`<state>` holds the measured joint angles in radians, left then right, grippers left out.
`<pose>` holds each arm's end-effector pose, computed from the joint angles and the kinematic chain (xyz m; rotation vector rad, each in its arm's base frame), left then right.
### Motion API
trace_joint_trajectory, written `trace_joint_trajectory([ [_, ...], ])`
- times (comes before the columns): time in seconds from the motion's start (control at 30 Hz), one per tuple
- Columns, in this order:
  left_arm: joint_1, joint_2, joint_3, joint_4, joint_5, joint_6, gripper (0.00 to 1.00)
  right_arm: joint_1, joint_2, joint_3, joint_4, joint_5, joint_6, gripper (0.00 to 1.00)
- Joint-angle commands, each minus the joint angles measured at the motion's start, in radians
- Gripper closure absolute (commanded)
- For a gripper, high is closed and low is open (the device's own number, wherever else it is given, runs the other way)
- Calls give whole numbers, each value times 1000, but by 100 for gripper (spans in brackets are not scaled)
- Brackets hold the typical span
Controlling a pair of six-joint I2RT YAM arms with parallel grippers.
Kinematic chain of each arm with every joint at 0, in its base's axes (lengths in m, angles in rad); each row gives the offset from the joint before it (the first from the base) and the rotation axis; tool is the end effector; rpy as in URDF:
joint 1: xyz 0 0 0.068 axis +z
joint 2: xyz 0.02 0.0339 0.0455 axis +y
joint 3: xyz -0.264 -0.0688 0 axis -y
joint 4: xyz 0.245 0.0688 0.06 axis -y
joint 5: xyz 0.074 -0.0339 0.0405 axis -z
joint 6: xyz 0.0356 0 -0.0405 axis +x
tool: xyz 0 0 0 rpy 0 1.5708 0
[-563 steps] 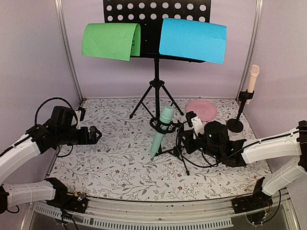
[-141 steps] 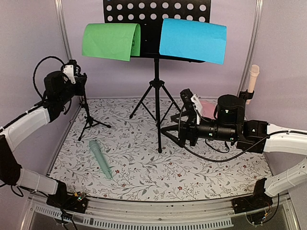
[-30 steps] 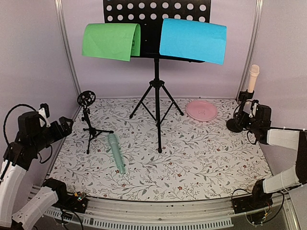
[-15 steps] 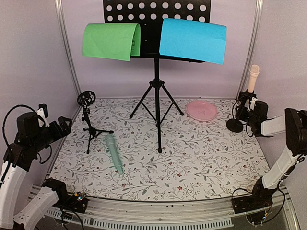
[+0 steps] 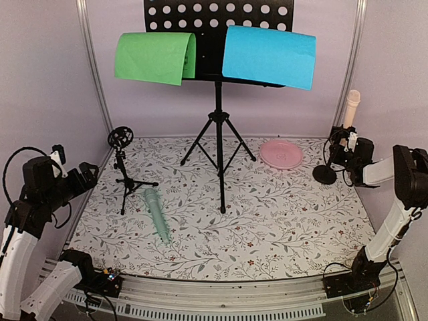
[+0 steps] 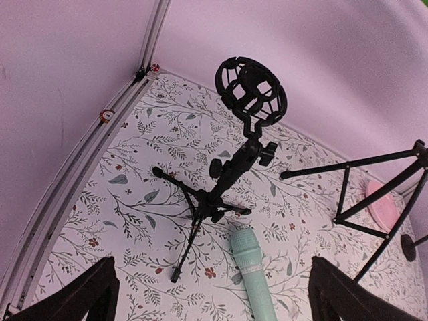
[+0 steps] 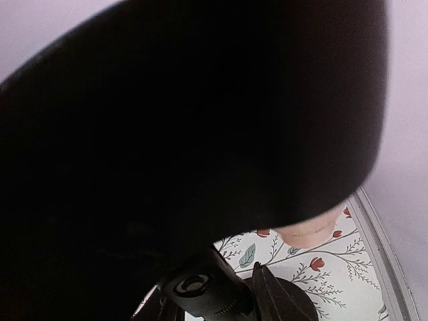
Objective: Pack up the instrument practice props
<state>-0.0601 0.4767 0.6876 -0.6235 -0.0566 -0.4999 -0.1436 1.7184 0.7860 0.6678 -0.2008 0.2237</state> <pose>0.1127 -0.0048 0.3007 -0.4713 1.9392 -0.3063 0.3554 -0.0442 0.1852 0.1956 1.8262 0.2404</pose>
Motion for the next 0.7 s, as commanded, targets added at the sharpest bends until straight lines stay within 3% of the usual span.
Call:
trace_joint_trajectory([
  [0.0,24,-2,-9,21,16,16,1,5,18,2,52,-87,-31,67],
  [0.53,36,-6,-9,22,23,18,1,6,7,-10,88,-210,-71,80],
  [0.67,37,-7,-10,24,23,19,1,5,-6,-14,87,-244,-79,87],
])
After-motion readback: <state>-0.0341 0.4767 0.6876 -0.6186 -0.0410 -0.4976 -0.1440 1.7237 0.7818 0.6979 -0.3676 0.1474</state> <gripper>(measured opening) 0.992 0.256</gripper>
